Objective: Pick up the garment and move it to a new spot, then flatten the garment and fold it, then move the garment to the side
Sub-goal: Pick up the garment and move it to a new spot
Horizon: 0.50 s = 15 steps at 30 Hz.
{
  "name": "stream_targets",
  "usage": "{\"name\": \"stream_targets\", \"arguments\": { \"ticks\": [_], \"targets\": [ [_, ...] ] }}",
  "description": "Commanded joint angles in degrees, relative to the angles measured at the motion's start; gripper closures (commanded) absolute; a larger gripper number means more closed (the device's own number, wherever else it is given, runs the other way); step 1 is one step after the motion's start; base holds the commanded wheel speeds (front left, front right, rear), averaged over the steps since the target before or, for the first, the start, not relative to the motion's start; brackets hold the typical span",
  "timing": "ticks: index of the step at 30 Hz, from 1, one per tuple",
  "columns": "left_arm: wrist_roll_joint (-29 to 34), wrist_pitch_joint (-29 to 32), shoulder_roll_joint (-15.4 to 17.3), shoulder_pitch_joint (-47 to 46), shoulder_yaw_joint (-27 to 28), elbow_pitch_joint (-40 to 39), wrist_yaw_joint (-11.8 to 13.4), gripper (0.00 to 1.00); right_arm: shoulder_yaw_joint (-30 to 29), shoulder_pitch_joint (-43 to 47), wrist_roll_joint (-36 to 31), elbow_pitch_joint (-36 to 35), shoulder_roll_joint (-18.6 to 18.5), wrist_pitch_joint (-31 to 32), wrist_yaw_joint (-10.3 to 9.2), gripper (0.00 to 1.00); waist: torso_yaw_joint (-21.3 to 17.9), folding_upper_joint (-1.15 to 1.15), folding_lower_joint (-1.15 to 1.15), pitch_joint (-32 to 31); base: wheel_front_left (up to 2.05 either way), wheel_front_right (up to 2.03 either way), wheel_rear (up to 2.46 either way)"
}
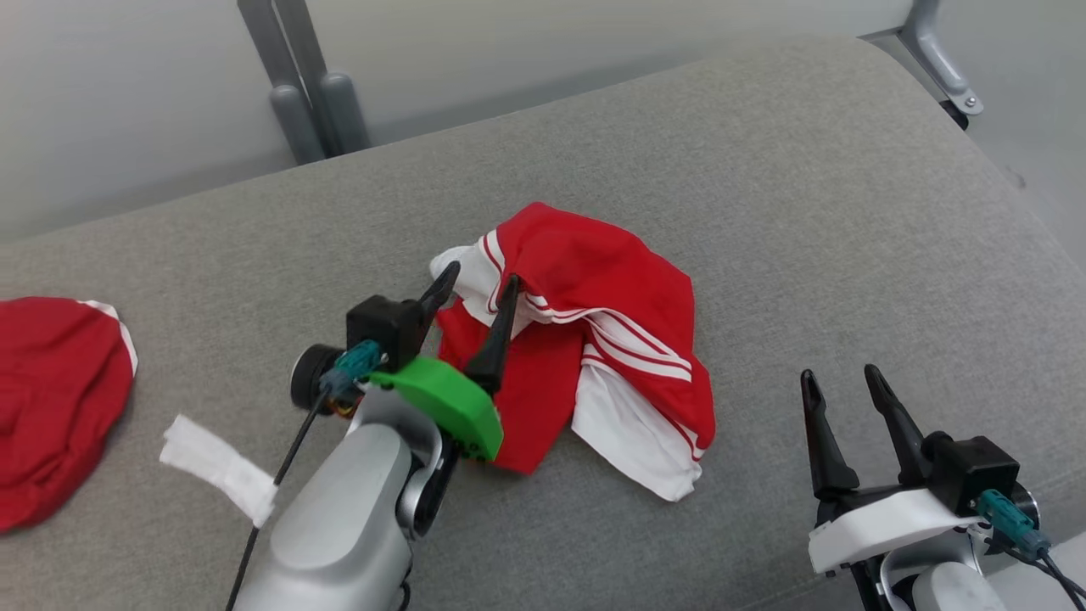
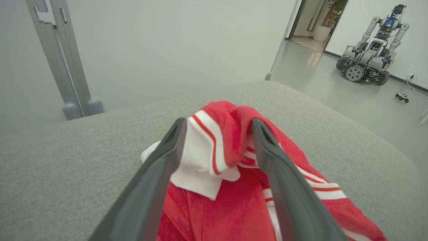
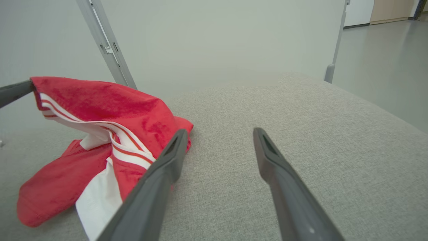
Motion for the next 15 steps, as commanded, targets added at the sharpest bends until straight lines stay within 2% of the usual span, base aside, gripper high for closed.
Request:
{"name": "stream_targets", "arguments": {
  "ticks": [1,5,9,11,15],
  "targets": [
    [-0.12,-0.61,1.31,3.1,1.67,-1.96,1.47,0.0,-0.53,1.01,-0.63,-0.5,-0.09,-0.19,0.0,0.0,2.79,0.0,0.0,-2.44,0.0,0.0,0.0],
    [1.18,-0.96,3.42,12.3,6.56,-10.86,4.62,0.0,-1.92,2.59,-1.78,-1.7,-0.68,-0.19,-0.01,0.0,5.48,0.0,0.0,-4.24,0.0,0.0,0.0],
    [4.08,-0.89,4.12,23.15,13.11,-20.29,6.57,0.0,-3.92,4.5,-2.29,-3.25,-1.15,-0.2,0.0,0.0,8.88,0.0,0.0,-5.33,0.0,0.0,0.0],
    [6.0,-0.9,3.53,27.61,15.97,-23.82,6.85,0.0,-4.12,5.44,-2.55,-3.69,-1.56,-0.2,0.0,0.0,10.33,0.0,0.0,-5.56,0.0,0.0,0.0],
    [10.24,-0.91,2.21,34.48,20.89,-28.27,5.46,0.0,-5.06,6.52,-2.7,-4.12,-2.15,-0.2,-0.01,0.0,12.77,0.0,0.0,-6.1,0.0,0.0,0.0]
  ]
}}
